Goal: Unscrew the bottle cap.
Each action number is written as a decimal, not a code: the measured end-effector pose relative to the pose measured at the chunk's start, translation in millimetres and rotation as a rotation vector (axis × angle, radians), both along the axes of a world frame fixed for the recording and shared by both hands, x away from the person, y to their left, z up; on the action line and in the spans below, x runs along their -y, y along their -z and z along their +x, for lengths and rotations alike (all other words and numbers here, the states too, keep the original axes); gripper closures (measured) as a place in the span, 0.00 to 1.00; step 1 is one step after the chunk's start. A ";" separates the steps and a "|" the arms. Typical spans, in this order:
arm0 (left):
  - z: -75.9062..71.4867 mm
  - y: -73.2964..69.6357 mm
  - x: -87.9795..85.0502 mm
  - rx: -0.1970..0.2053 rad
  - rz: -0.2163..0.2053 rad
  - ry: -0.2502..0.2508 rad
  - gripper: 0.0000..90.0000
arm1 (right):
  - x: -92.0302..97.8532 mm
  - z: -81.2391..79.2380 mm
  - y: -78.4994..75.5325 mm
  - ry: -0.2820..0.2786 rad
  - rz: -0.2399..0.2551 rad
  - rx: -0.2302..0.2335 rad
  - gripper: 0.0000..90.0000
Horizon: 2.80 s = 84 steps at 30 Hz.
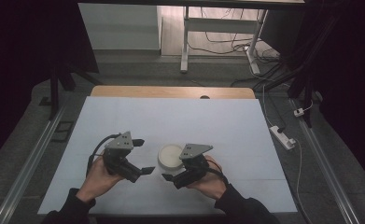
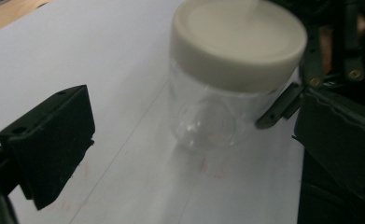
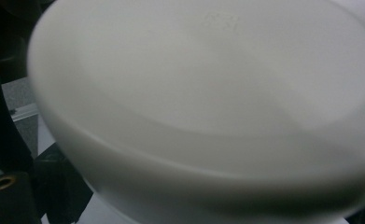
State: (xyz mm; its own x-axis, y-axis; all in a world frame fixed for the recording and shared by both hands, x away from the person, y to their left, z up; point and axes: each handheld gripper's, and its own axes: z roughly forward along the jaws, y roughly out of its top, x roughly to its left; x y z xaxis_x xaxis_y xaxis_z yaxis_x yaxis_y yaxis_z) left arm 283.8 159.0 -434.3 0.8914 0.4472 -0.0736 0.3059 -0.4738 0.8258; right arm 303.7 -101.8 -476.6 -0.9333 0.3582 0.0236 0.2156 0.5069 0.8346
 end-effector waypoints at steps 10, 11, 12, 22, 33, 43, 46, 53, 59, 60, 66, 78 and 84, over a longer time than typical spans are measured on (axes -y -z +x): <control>19.2 2.1 28.4 -0.002 0.018 0.183 0.00 | -1.9 -2.5 0.4 -0.037 -0.003 0.002 0.08; 19.2 2.1 28.4 -0.002 0.018 0.183 0.00 | -2.2 -2.9 0.4 -0.040 -0.004 0.002 0.08; 21.0 2.5 29.8 -0.007 0.015 0.199 0.00 | -2.6 -3.1 0.5 -0.047 -0.005 0.003 0.08; 29.3 6.1 48.1 -0.015 -0.006 0.347 0.01 | -7.1 -7.7 1.1 -0.104 0.002 0.001 0.08; 25.2 4.8 52.4 0.011 -0.001 0.303 0.09 | -7.3 -7.9 0.1 -0.089 -0.007 0.005 0.08; 19.0 2.1 67.5 -0.020 0.030 0.053 0.09 | -6.4 -2.4 0.6 0.035 -0.018 0.005 0.08; 16.6 1.4 73.3 -0.037 0.042 -0.024 0.09 | -6.6 -1.8 1.3 0.072 -0.029 0.016 0.08; 17.7 -0.4 77.1 -0.038 0.058 -0.012 0.05 | -5.5 -0.5 2.0 0.085 -0.028 0.008 0.08; 19.9 -9.4 63.7 -0.026 0.046 0.098 0.00 | -5.4 -3.0 -0.7 0.028 -0.009 -0.001 0.08; 21.1 -11.5 56.1 -0.022 0.060 0.169 0.00 | -5.5 -3.4 -0.7 0.017 -0.006 0.000 0.08; 25.4 -7.4 43.7 -0.025 0.034 0.289 0.01 | -6.2 -6.1 -2.2 -0.066 0.010 -0.009 0.08; 21.2 -3.4 44.1 0.014 0.034 0.371 0.08 | -8.8 -12.0 -3.2 -0.127 0.008 -0.001 0.08; 20.2 -3.3 47.9 0.010 0.043 0.302 0.09 | -8.2 -10.0 -2.9 -0.098 -0.003 0.000 0.08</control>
State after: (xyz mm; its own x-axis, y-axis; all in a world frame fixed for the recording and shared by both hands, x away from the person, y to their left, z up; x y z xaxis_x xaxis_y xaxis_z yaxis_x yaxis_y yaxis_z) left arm 303.9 111.1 -431.1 0.9850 0.1646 -0.0511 0.1382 -0.5769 0.8051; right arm 293.7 -93.6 -473.7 -0.9639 0.2654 0.0229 0.1652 0.5279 0.8331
